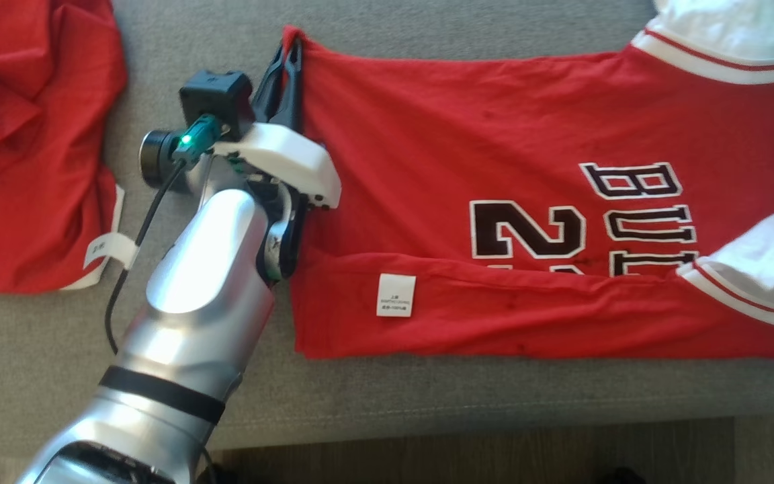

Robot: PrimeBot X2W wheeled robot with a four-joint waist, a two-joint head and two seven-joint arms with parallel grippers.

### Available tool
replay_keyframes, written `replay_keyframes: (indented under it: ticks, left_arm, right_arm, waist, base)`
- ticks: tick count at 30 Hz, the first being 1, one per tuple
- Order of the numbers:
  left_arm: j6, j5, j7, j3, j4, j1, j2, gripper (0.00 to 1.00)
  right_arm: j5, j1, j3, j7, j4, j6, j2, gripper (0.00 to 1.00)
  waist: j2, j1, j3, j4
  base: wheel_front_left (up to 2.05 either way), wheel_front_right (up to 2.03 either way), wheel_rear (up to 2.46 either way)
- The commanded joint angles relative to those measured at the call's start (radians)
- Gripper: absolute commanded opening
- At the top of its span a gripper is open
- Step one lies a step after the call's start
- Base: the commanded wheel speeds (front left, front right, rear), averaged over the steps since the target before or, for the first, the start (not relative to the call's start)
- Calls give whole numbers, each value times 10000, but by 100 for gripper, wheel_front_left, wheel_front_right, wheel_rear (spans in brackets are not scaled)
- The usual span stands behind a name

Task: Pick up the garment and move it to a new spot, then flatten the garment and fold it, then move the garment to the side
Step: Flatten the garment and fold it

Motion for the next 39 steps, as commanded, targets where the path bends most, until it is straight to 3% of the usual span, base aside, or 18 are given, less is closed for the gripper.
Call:
replay_keyframes:
  ticks: [1, 17, 18, 19, 32, 39]
  left_arm:
    - [137, -39, -55, 233, -164, -169, 246, 0]
    - [418, -234, -55, -200, -278, -582, 245, 0]
    - [426, -228, -55, -198, -270, -588, 245, 0]
    - [437, -219, -55, -191, -258, -594, 245, 0]
    - [442, -115, -55, 98, 226, -567, 245, 0]
    - [320, -5, -55, 386, 544, -401, 245, 0]
  right_arm:
    - [83, -166, 119, -44, -188, -2, -101, 100]
    - [742, -1101, 1242, 255, 1392, -2, -315, 100]
    - [811, -1087, 1311, 311, 1433, -2, -278, 72]
    - [885, -1069, 1391, 347, 1437, -2, -243, 0]
    - [1715, -815, 2324, -489, 940, -2, -390, 0]
    - [1913, -866, 2321, -2085, 1127, -2, -414, 0]
  waist:
    - [0, -1, 123, 124]
    - [0, -1, 570, 368]
    - [0, -1, 573, 362]
    - [0, -1, 576, 351]
    - [0, -1, 195, -22]
    - [0, -1, -592, -387]
  base:
    - [0, 0, 0]
    - [0, 0, 0]
    - [0, 0, 0]
    - [0, 0, 0]
    - [0, 0, 0]
    - [0, 0, 0]
